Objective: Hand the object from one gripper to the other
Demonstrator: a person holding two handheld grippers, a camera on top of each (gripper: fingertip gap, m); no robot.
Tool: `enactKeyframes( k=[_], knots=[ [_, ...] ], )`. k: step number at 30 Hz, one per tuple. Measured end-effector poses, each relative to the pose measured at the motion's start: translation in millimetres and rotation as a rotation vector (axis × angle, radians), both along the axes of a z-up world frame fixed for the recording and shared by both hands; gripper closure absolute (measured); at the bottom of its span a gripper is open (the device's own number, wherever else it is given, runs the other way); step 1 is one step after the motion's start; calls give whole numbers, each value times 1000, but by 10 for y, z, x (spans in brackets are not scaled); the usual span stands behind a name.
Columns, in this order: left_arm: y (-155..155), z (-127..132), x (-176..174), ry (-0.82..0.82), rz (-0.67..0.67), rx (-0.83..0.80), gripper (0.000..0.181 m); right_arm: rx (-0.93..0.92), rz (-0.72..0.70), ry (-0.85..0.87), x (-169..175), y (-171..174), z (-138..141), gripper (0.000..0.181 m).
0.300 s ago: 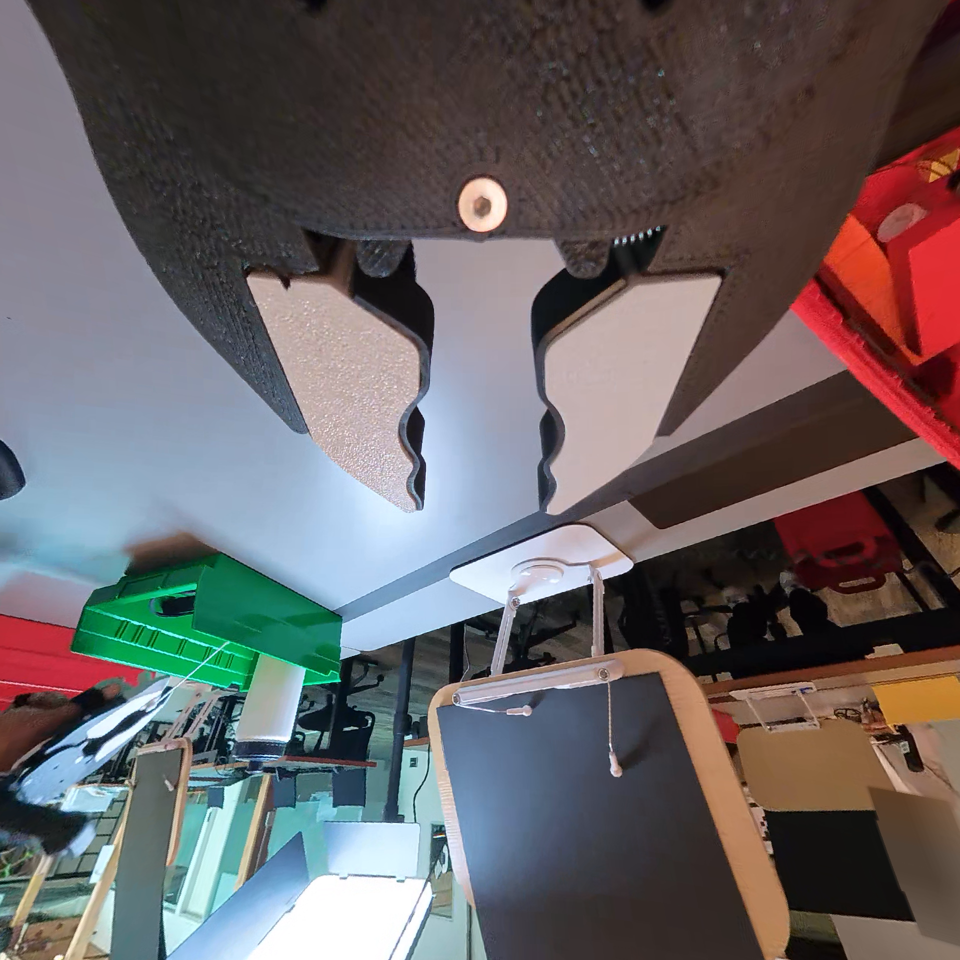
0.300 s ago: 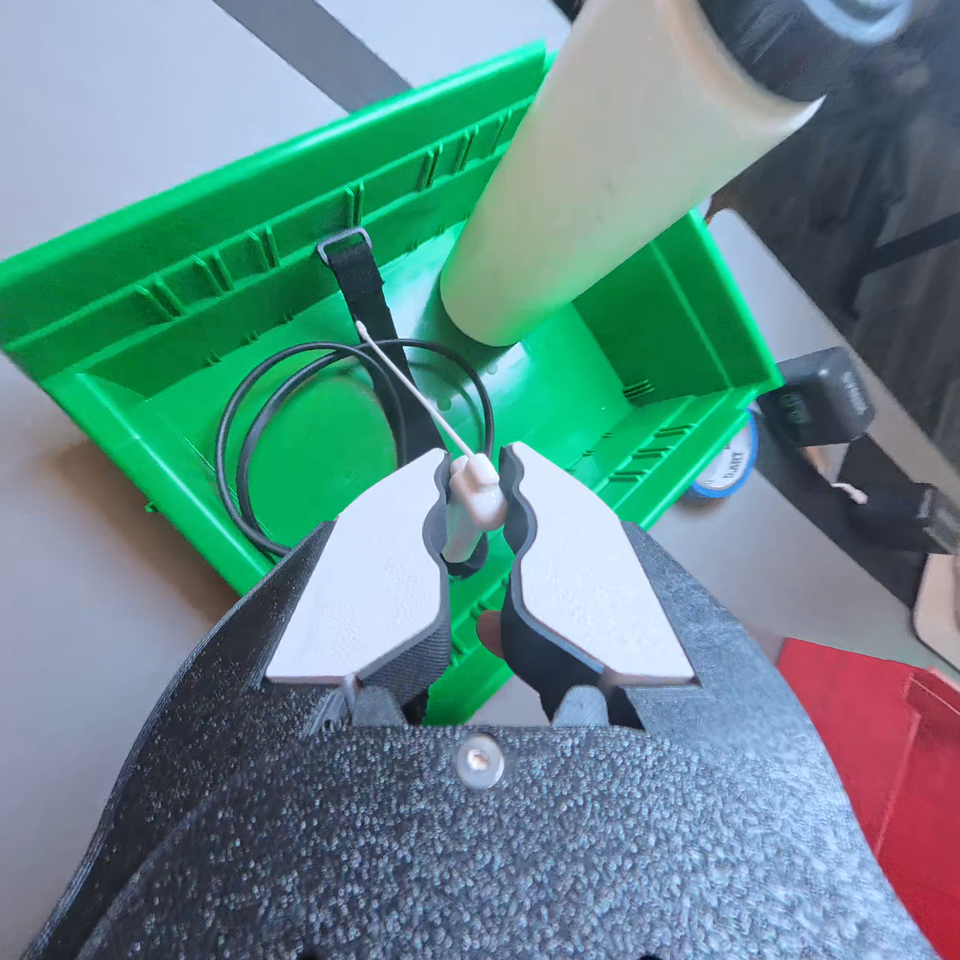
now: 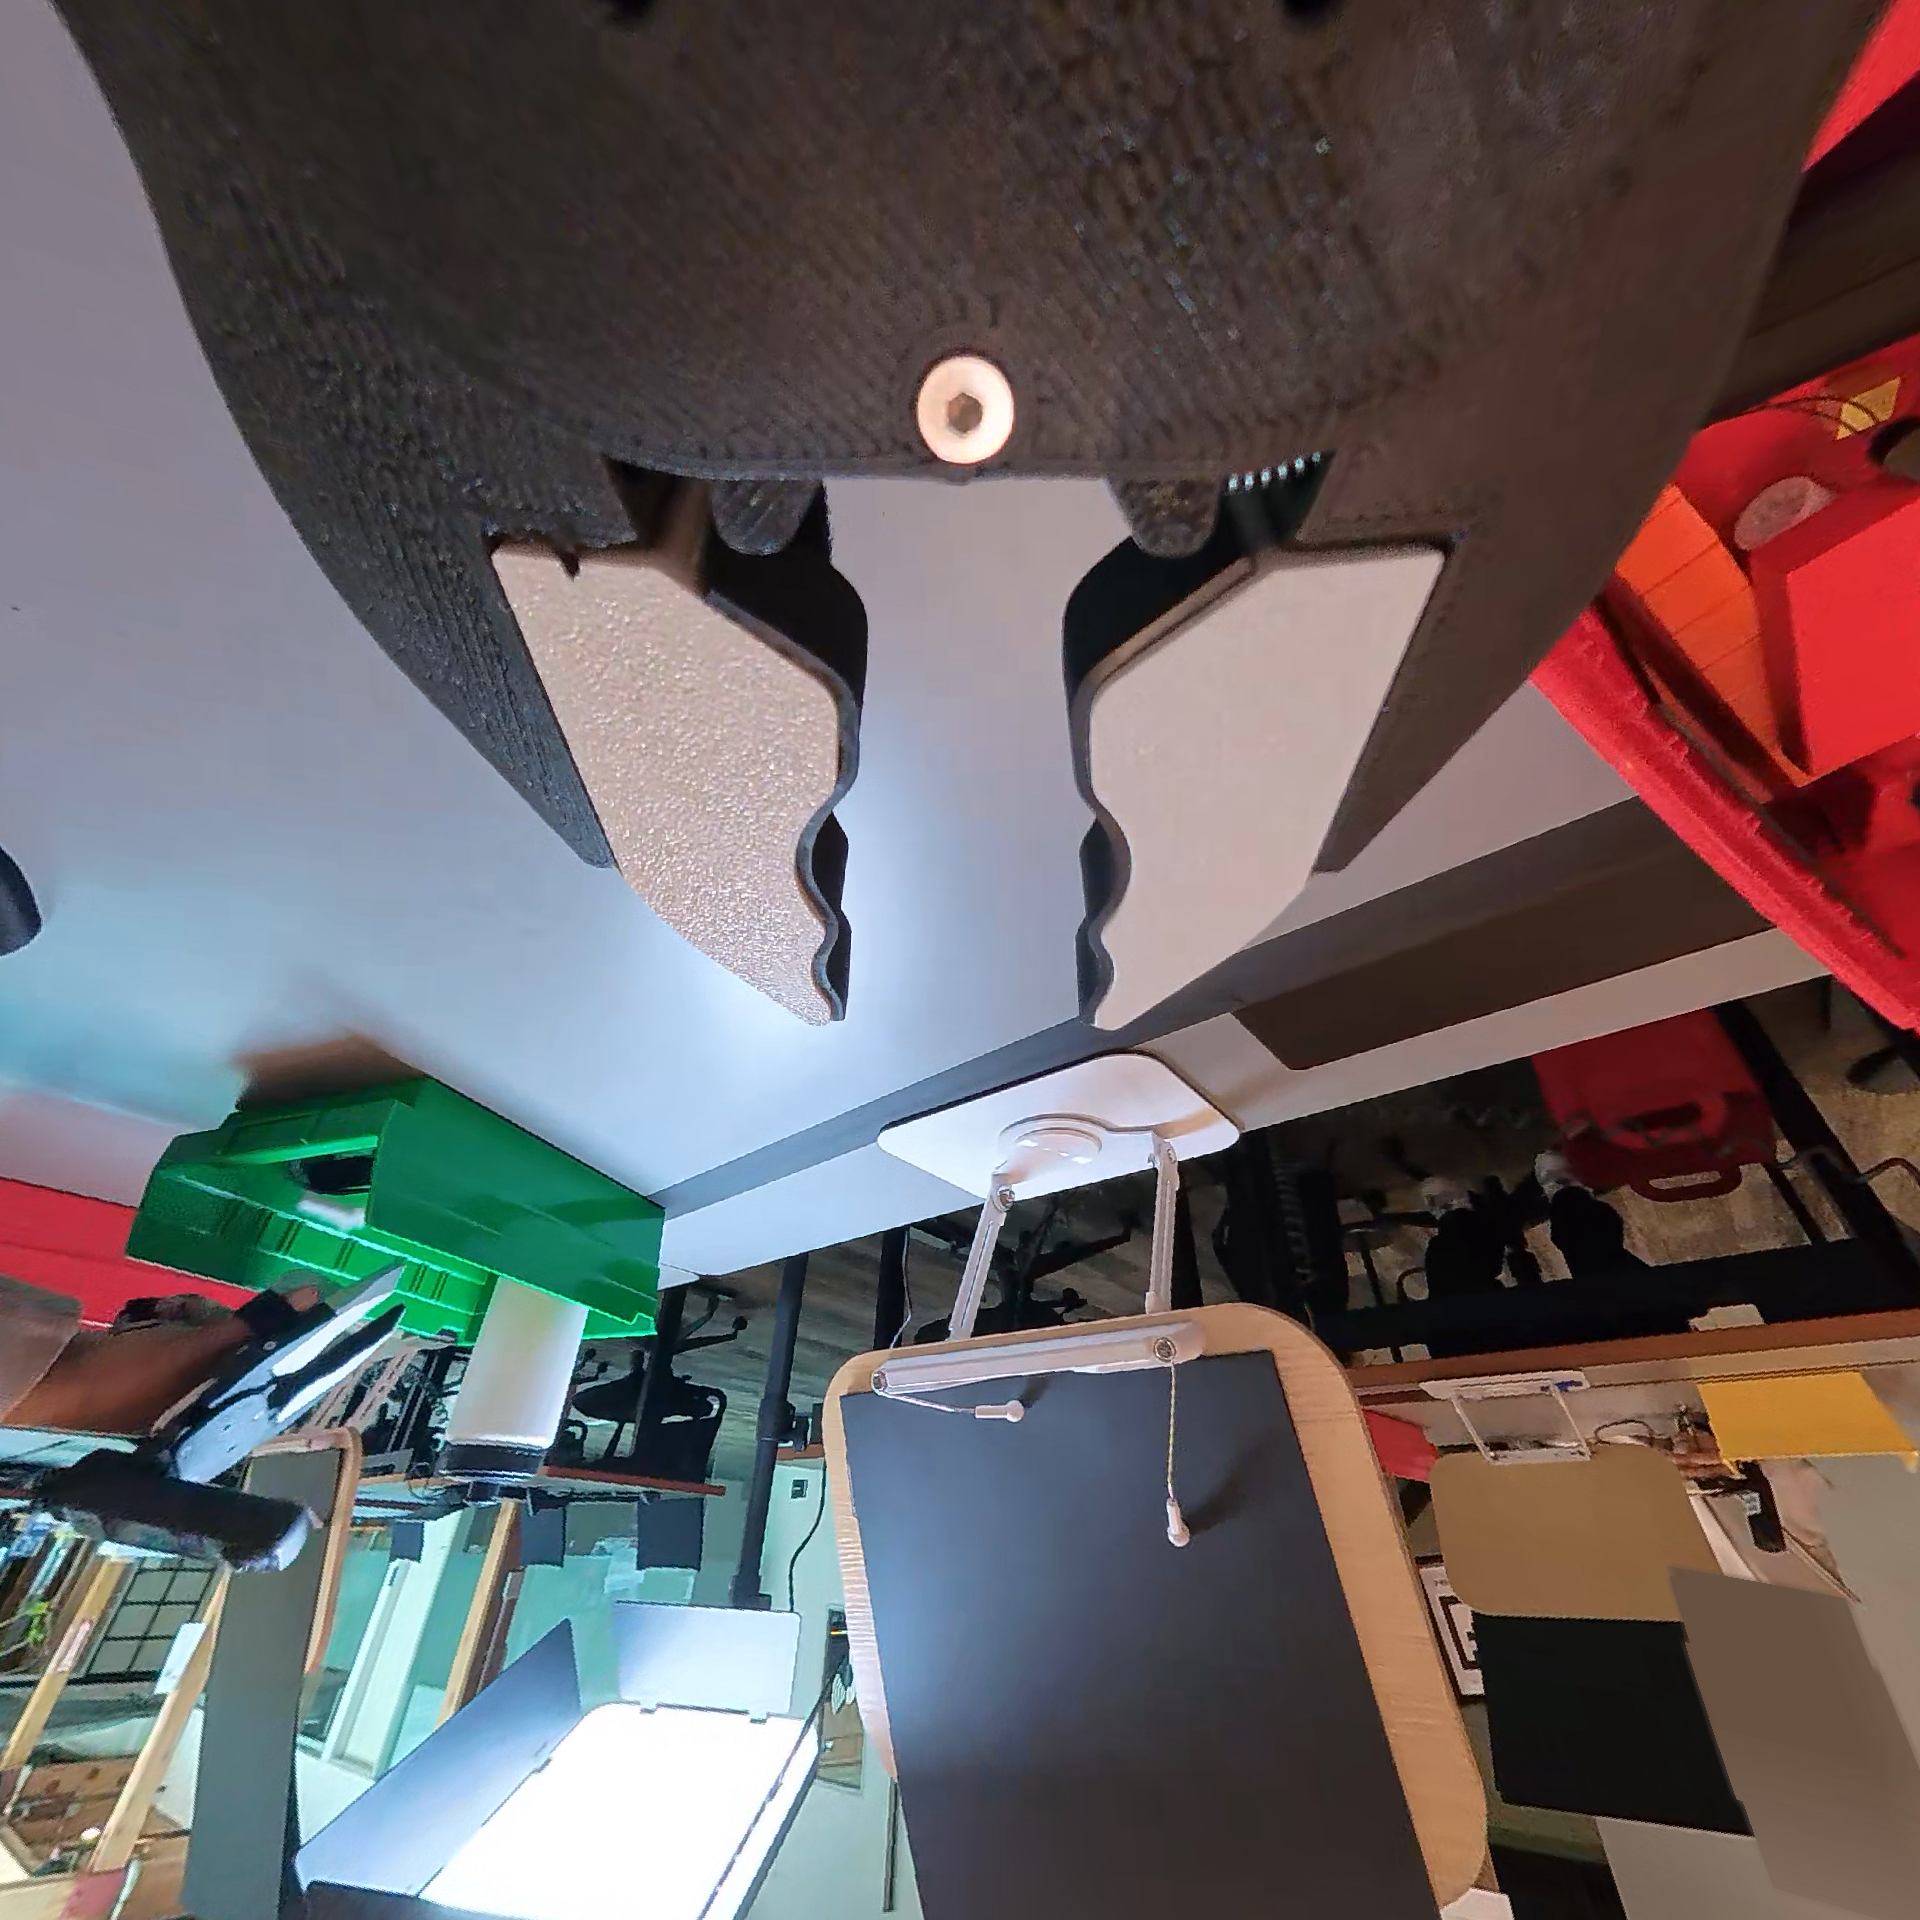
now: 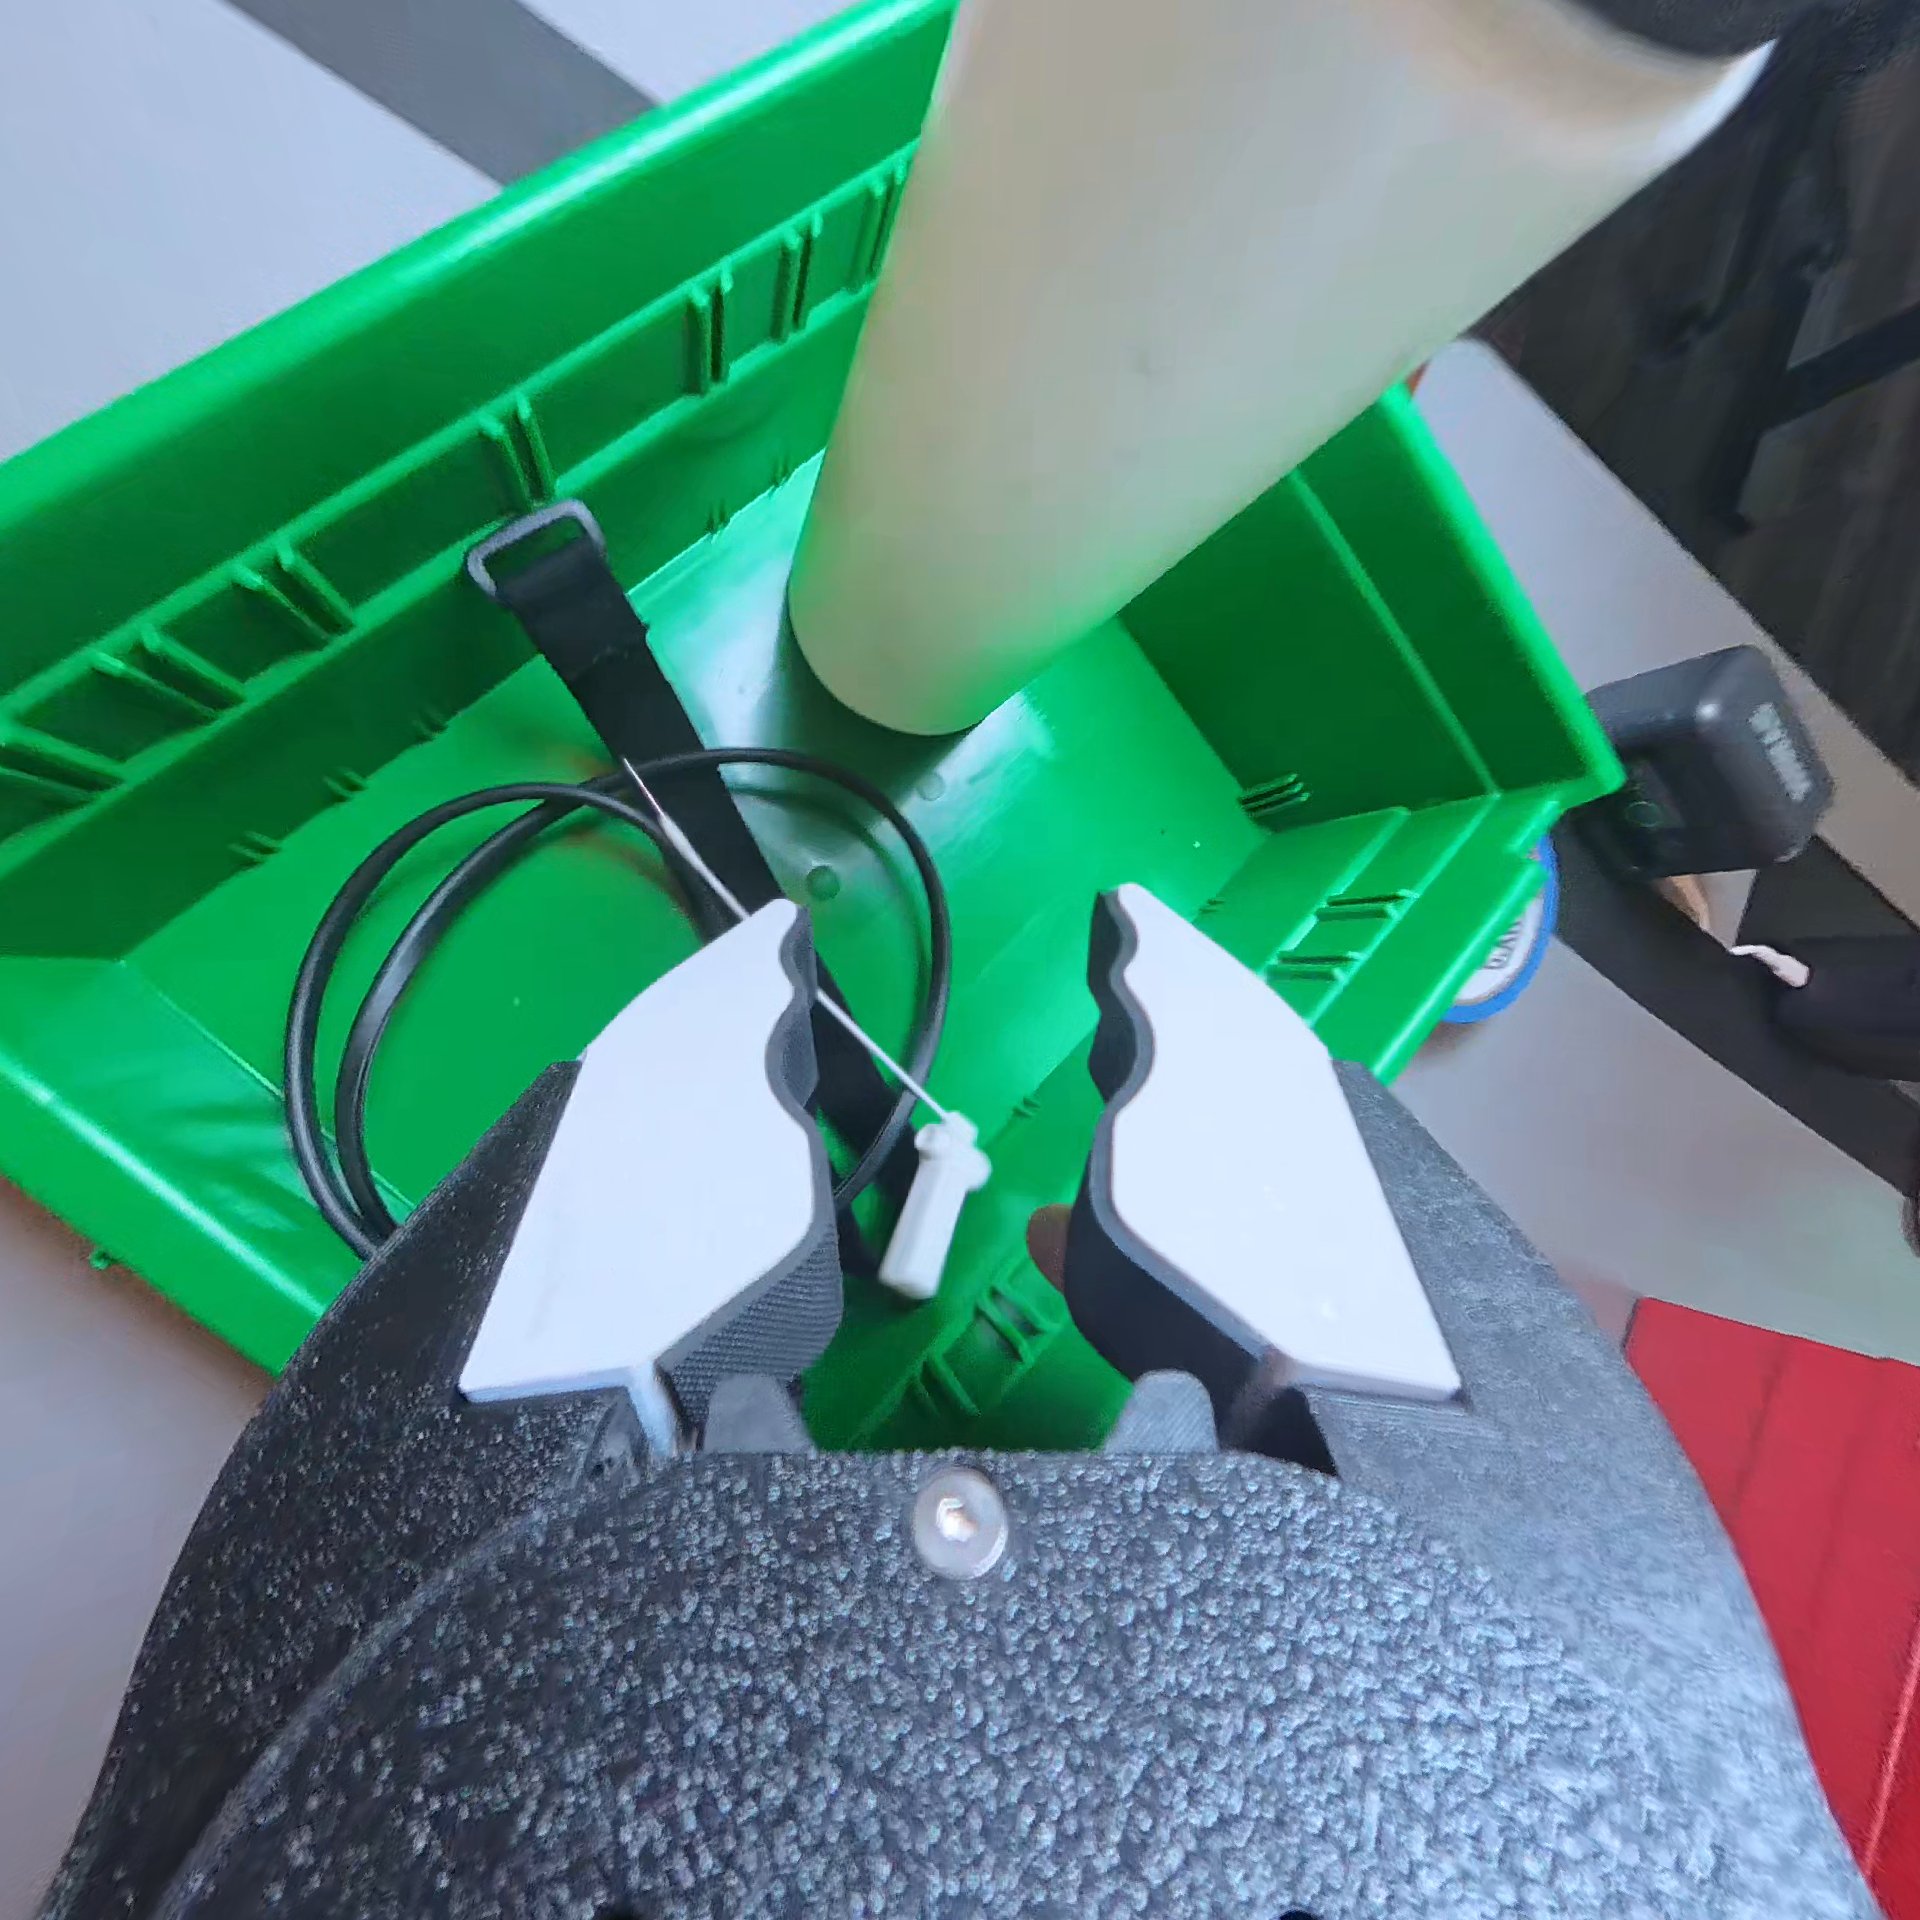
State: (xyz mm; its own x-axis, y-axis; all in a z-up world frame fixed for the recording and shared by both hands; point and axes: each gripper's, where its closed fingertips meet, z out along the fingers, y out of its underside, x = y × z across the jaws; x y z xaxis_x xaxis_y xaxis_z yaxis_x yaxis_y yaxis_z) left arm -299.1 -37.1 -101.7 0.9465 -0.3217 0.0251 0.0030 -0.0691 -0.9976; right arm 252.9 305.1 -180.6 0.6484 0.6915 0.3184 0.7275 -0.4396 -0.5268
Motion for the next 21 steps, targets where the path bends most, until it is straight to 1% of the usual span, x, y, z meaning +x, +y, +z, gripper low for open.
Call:
enactKeyframes(
  k=[1,4,7,9,12,16,21],
  knots=[
    [-4,0,-15,-3,3,0,139,36,-9,16,7,24,82,126],
    [-5,3,-58,-17,10,0,139,83,-23,144,-45,-9,345,119],
    [-2,21,-100,-23,23,2,139,158,-8,264,-115,-132,654,121],
    [-14,68,-164,0,52,11,139,223,34,328,-195,-301,848,125],
    [-80,218,-322,10,97,38,139,289,117,444,-367,-675,1052,129],
    [-204,462,-698,-5,190,66,140,327,220,572,-583,-1247,1143,133],
    [-348,661,-1273,22,337,55,141,324,293,694,-786,-1783,1041,136]
  ],
)
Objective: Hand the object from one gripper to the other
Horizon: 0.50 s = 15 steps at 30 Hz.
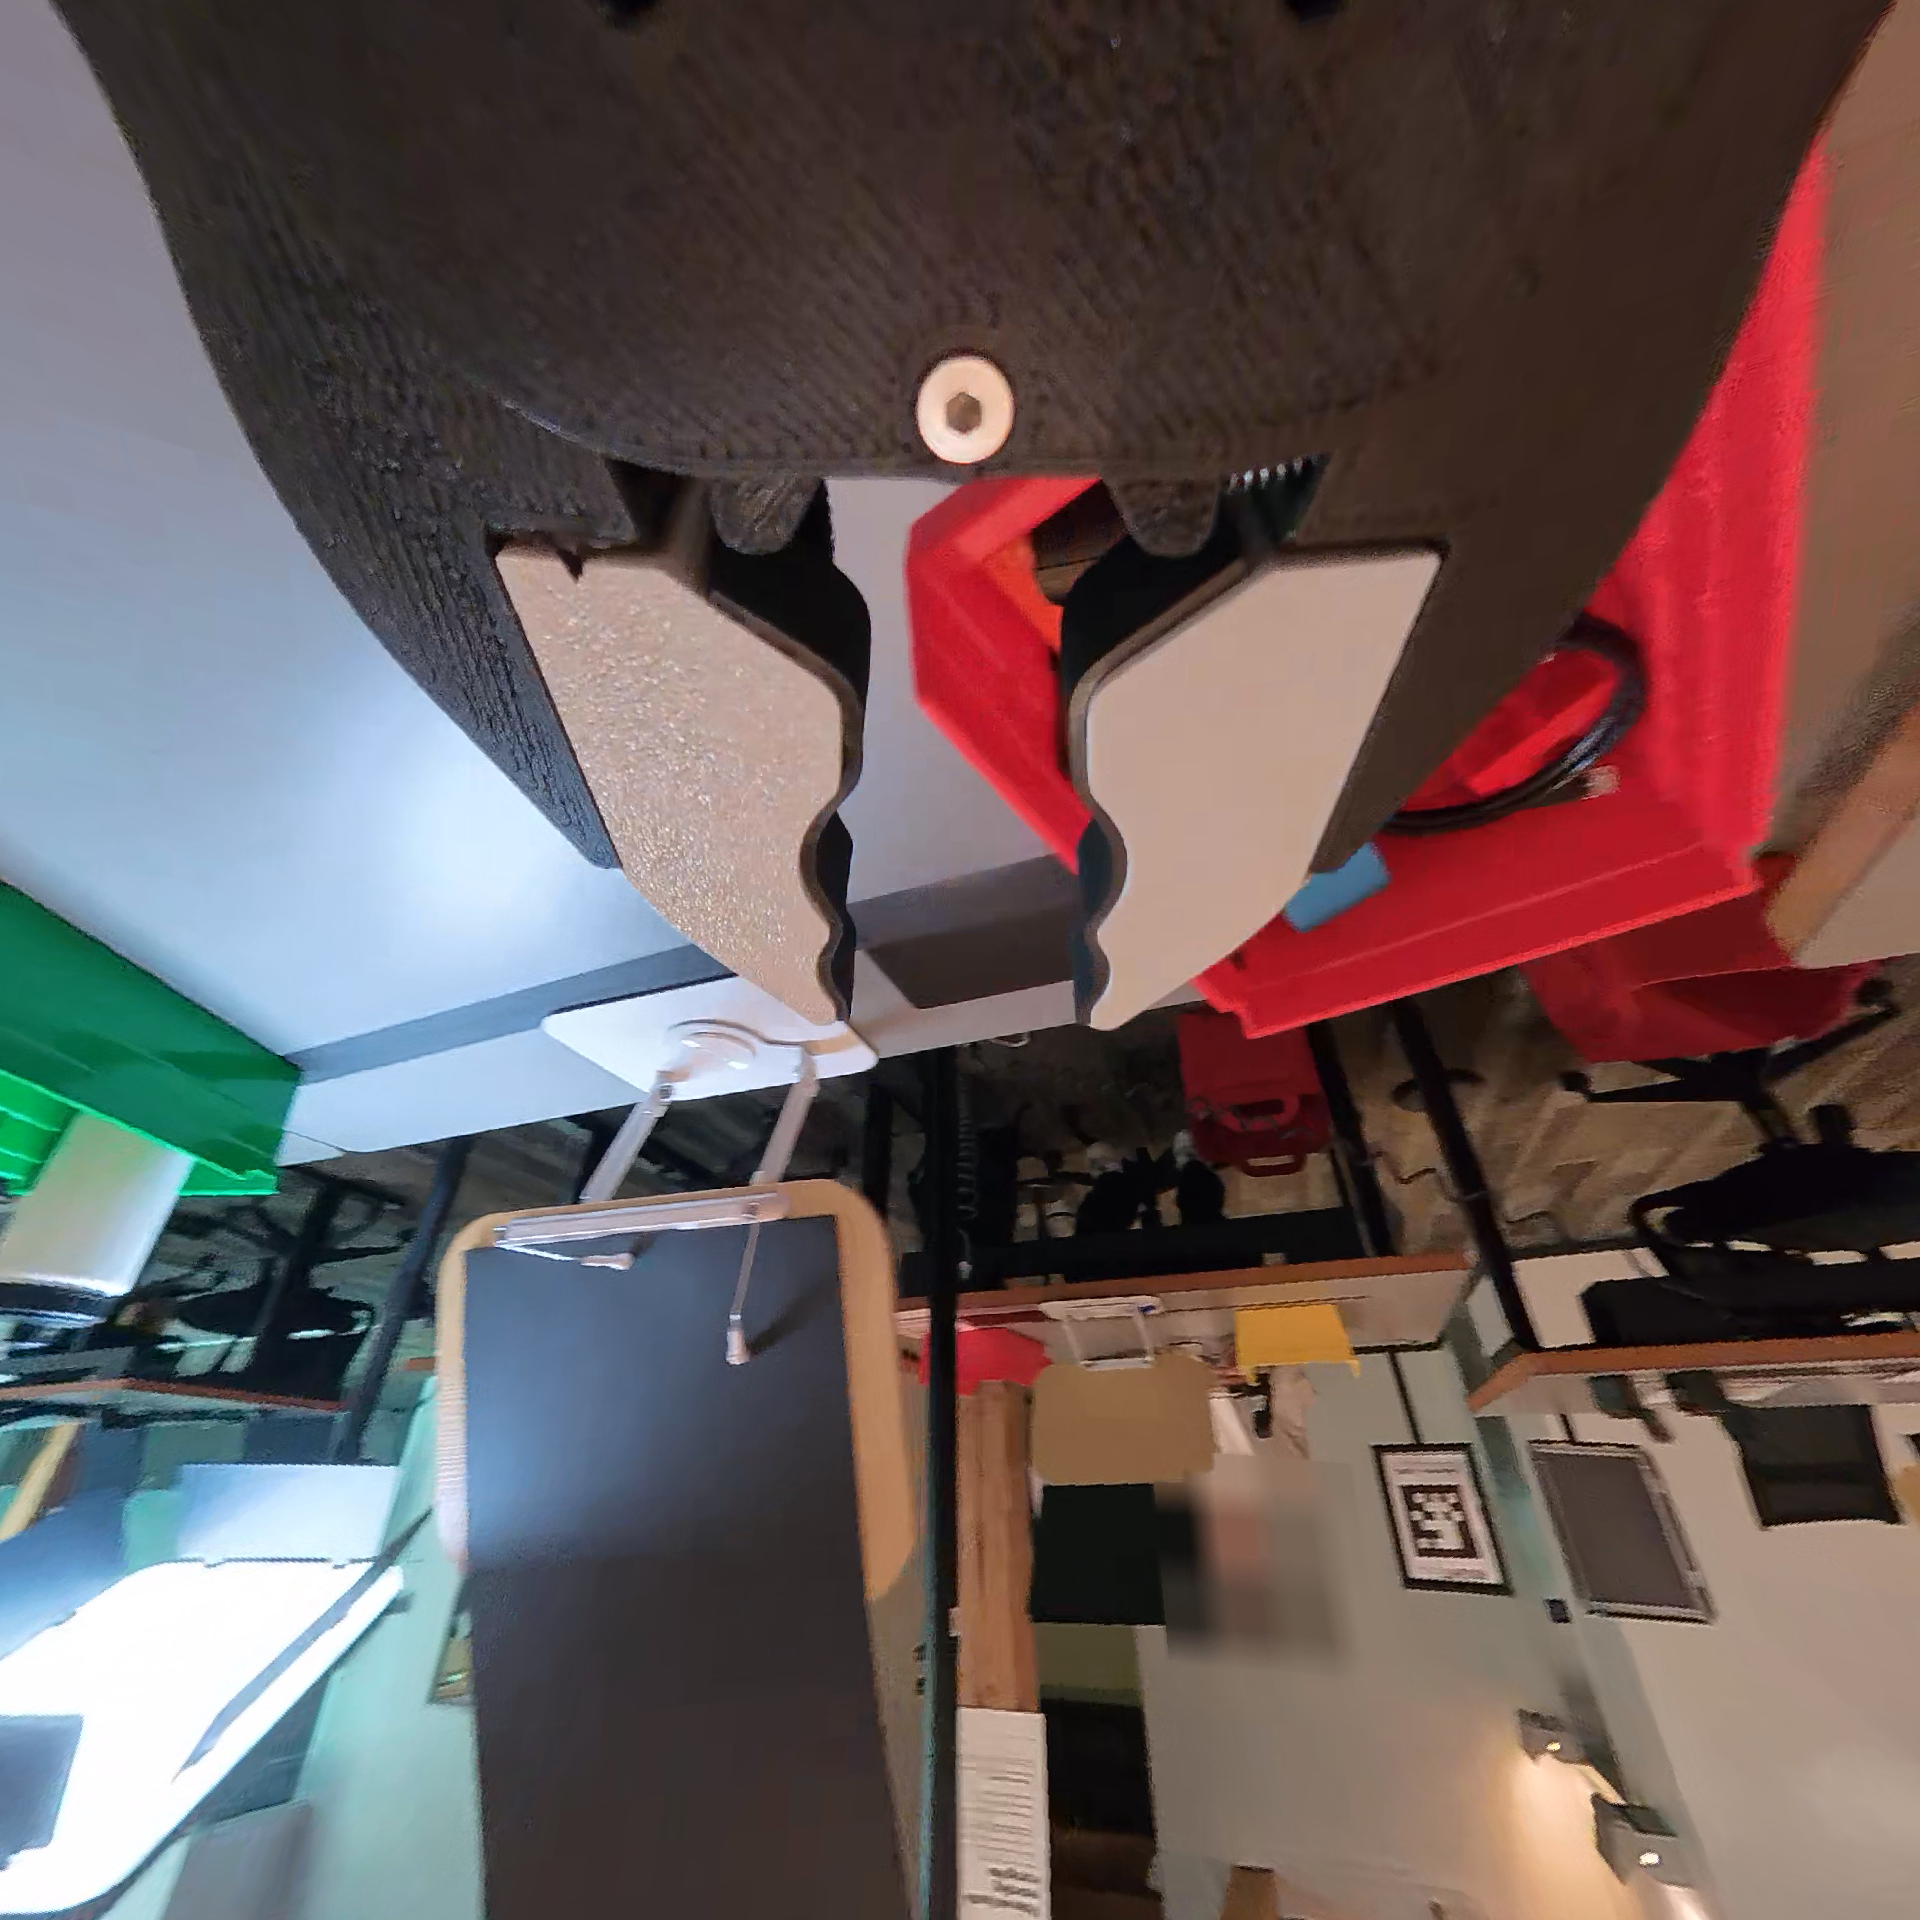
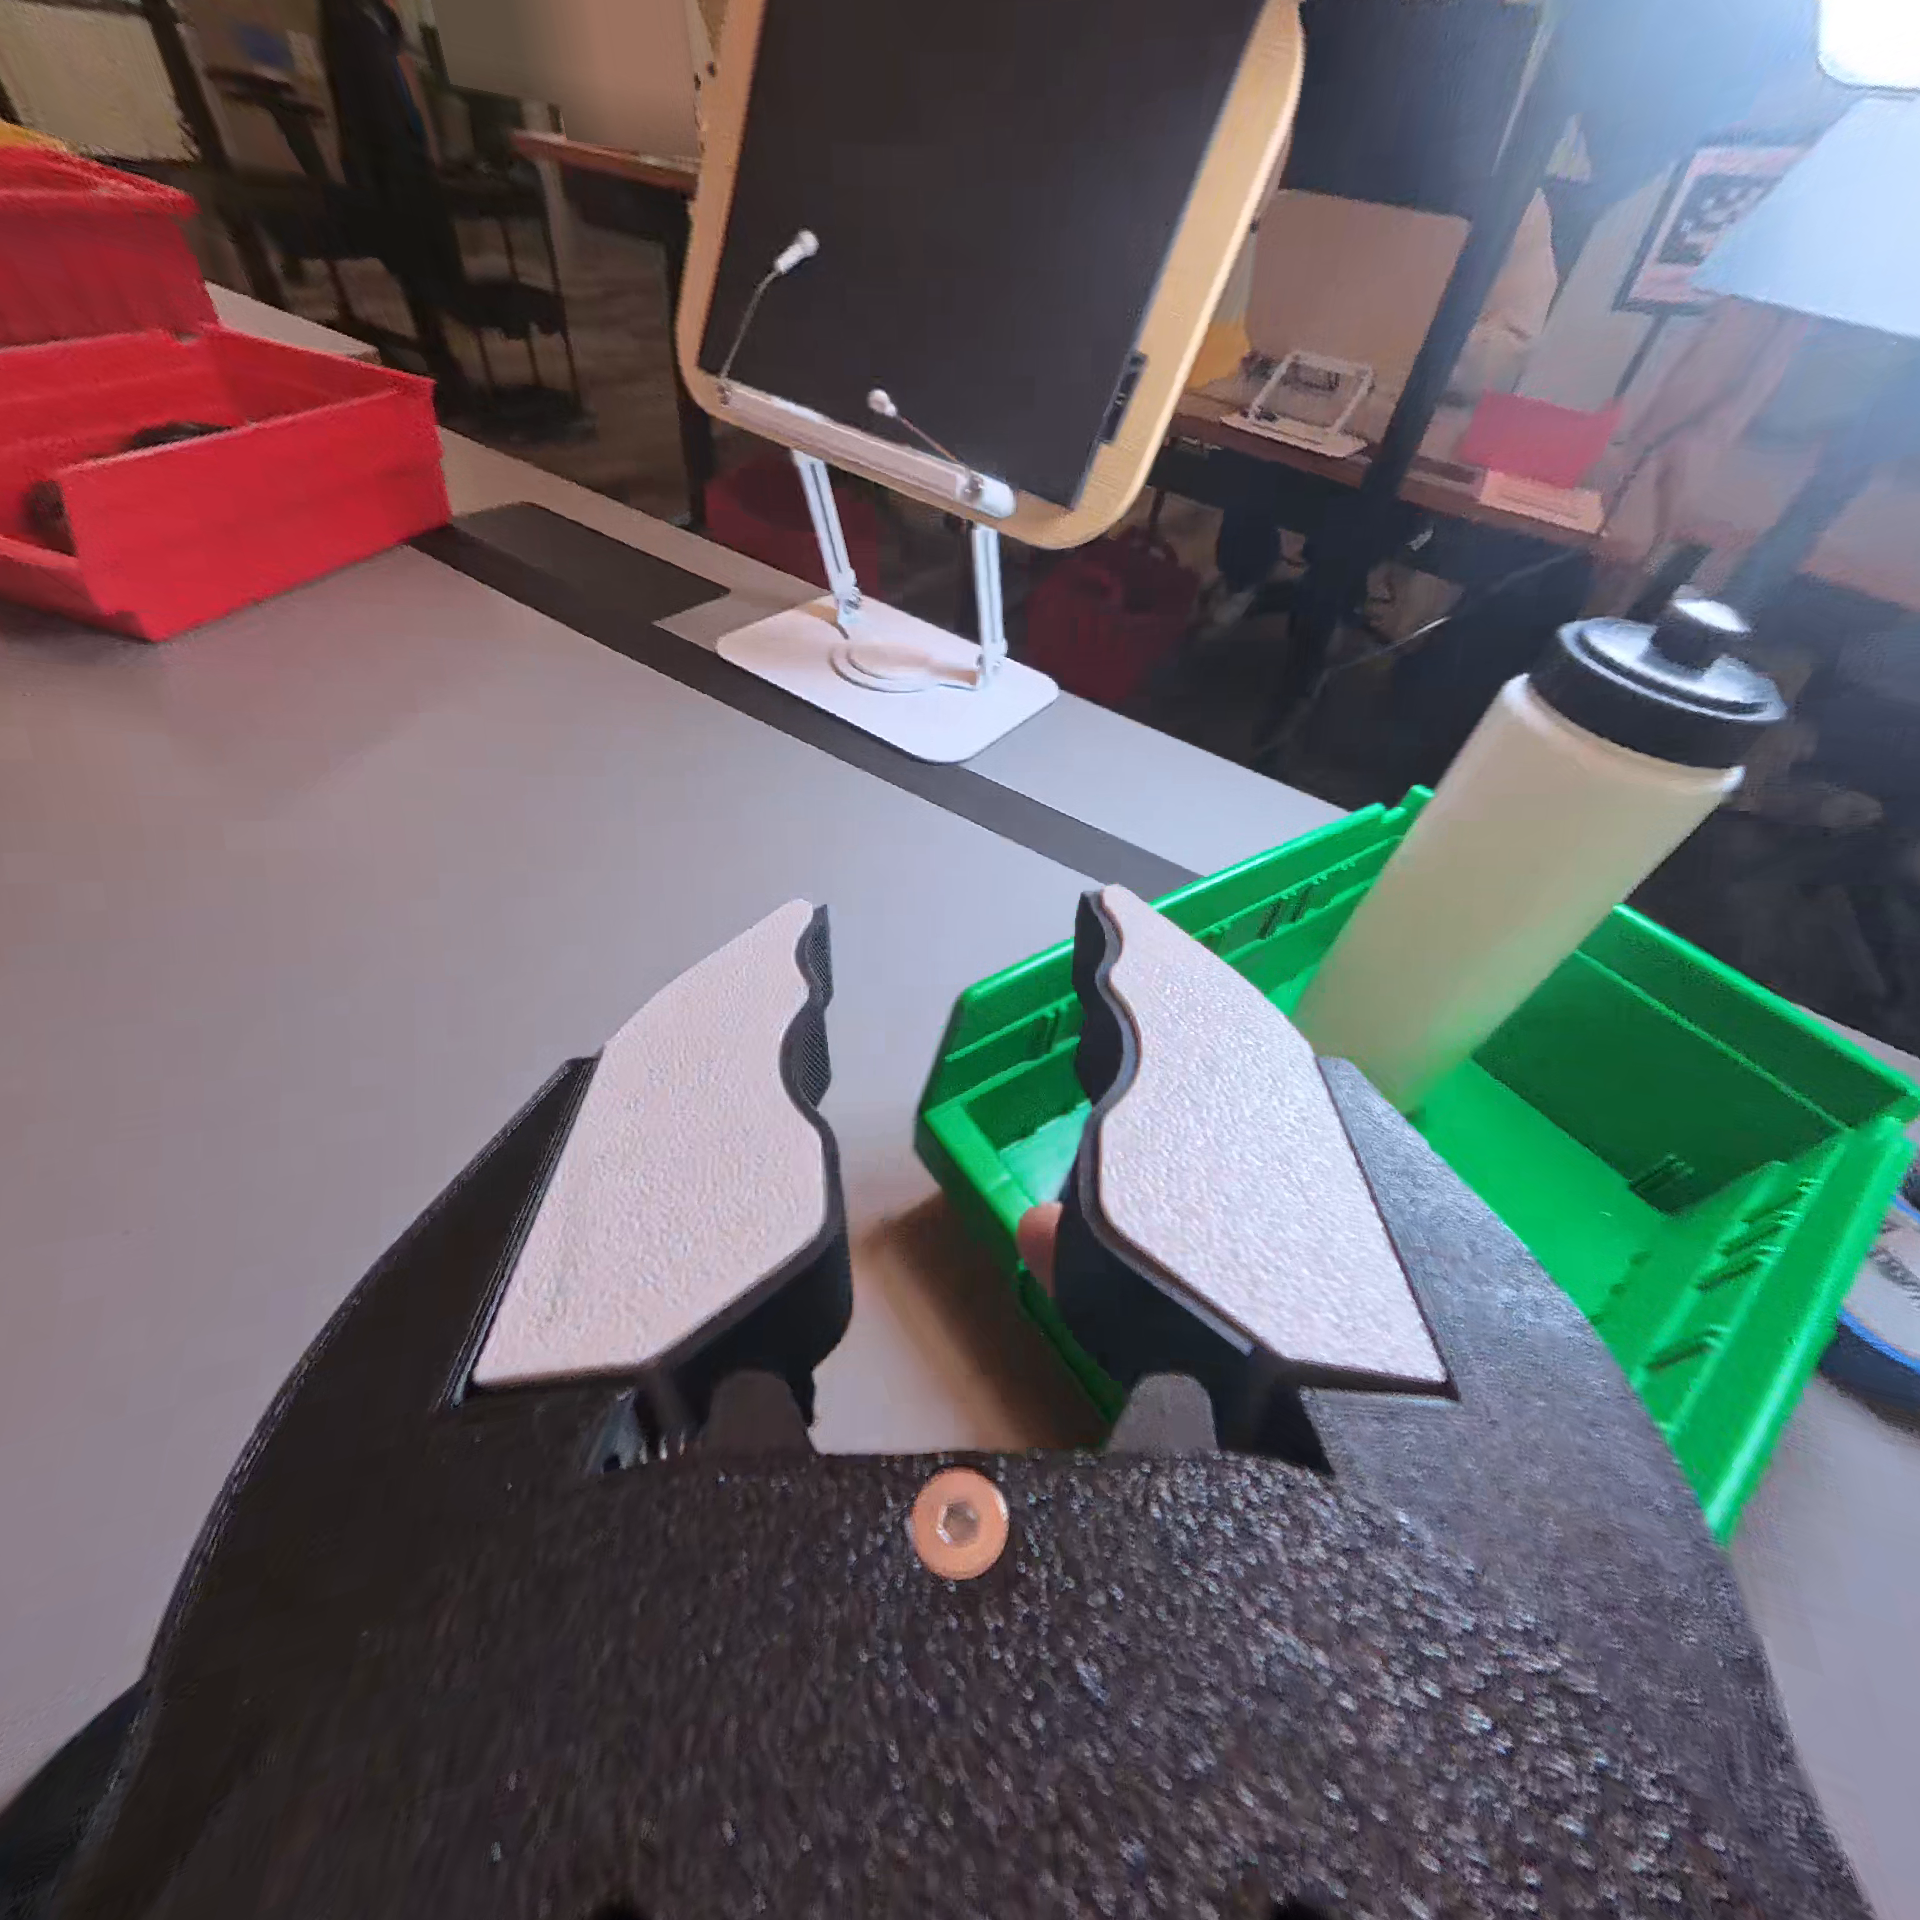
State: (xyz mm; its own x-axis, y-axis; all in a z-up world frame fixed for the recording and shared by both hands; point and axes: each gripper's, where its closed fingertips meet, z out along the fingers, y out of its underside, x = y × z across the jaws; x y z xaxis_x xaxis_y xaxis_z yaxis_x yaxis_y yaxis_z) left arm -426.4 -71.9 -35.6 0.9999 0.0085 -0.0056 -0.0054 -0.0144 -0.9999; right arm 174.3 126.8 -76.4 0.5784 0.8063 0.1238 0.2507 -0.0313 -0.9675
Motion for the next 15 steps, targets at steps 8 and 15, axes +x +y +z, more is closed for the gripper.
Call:
enactKeyframes(
  k=[8,15],
  knots=[
    [10,-205,-751,57,159,-209,143,-63,85,45,-236,-283,-241,137],
    [221,-778,-1080,161,189,-510,147,-45,153,139,-476,-405,-231,148]
  ],
)
